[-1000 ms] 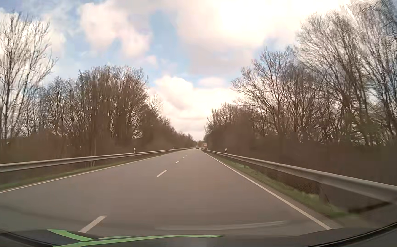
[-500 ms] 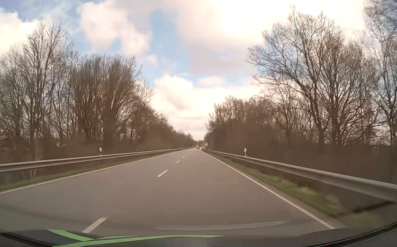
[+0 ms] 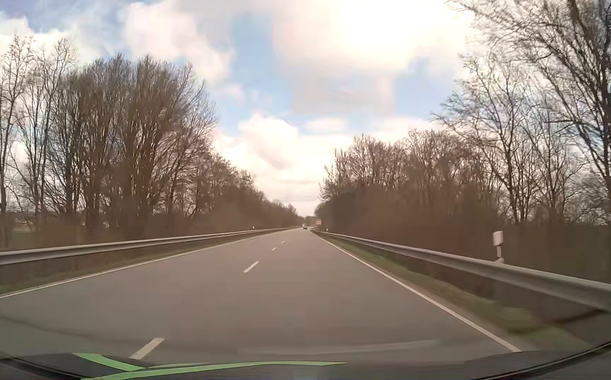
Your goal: Follow the waypoints while adhering to traffic rules and regulations
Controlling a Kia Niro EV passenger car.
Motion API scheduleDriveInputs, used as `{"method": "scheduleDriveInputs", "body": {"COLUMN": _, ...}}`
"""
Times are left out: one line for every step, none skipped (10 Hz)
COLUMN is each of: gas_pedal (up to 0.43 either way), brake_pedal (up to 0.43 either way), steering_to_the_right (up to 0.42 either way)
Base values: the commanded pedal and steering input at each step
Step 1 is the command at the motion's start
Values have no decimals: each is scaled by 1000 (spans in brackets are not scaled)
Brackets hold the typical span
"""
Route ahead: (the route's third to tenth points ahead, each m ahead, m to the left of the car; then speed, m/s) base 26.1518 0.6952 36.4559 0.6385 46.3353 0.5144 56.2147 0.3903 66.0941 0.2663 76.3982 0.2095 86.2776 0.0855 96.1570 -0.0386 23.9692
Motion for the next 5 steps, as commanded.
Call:
{"method": "scheduleDriveInputs", "body": {"gas_pedal": 209, "brake_pedal": 0, "steering_to_the_right": 1}}
{"method": "scheduleDriveInputs", "body": {"gas_pedal": 209, "brake_pedal": 0, "steering_to_the_right": 1}}
{"method": "scheduleDriveInputs", "body": {"gas_pedal": 209, "brake_pedal": 0, "steering_to_the_right": 1}}
{"method": "scheduleDriveInputs", "body": {"gas_pedal": 209, "brake_pedal": 0, "steering_to_the_right": 0}}
{"method": "scheduleDriveInputs", "body": {"gas_pedal": 209, "brake_pedal": 0, "steering_to_the_right": 1}}
